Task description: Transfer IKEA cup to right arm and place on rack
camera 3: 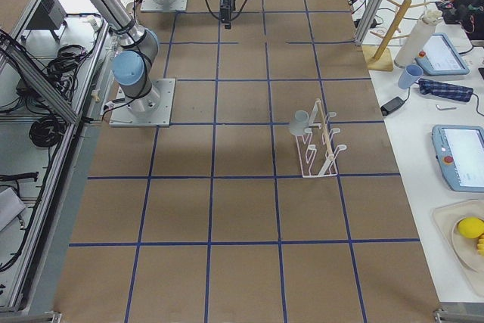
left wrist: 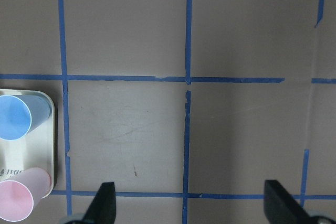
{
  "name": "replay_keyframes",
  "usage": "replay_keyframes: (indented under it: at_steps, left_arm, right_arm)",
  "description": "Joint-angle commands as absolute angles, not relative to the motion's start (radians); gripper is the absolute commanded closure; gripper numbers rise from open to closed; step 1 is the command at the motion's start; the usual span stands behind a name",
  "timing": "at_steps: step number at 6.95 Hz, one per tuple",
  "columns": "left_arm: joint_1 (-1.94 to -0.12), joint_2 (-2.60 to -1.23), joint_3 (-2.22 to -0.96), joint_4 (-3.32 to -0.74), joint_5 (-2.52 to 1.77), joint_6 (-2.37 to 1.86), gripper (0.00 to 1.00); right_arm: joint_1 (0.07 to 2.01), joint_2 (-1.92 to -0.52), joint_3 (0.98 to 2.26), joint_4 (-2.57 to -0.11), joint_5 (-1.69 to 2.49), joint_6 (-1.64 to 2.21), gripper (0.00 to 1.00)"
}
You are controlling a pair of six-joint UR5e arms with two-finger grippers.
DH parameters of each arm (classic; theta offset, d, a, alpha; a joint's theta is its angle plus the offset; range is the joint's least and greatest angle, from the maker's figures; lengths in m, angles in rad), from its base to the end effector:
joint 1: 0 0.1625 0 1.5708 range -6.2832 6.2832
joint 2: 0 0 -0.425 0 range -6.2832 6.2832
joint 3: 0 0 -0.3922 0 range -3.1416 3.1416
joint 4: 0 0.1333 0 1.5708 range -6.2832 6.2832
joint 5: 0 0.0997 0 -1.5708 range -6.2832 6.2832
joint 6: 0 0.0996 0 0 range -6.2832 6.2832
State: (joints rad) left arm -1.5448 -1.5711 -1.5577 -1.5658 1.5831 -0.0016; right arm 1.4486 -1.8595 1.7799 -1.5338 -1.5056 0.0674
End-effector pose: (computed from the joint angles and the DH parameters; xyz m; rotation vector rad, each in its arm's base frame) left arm -0.1192 -0.4970 0.4947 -0.0433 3.1286 -0.0276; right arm 0.0932 -0.3881 0.5060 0.2891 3.0632 -0.0683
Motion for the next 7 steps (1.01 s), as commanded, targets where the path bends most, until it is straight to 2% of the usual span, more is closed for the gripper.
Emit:
replay_keyframes:
  at_steps: [1, 7]
  left_arm:
    - [-1.545, -1.571, -1.559, -1.566, 1.583, -0.002, 0.00]
    - [-1.545, -1.569, -1.563, -1.565, 1.583, -0.002, 0.00]
  right_arm:
    - [1.479, -1.806, 1.764, -1.597, -1.509, 0.090, 0.00]
    - [1.543, -1.761, 1.766, -1.618, -1.569, 0.075, 0.00]
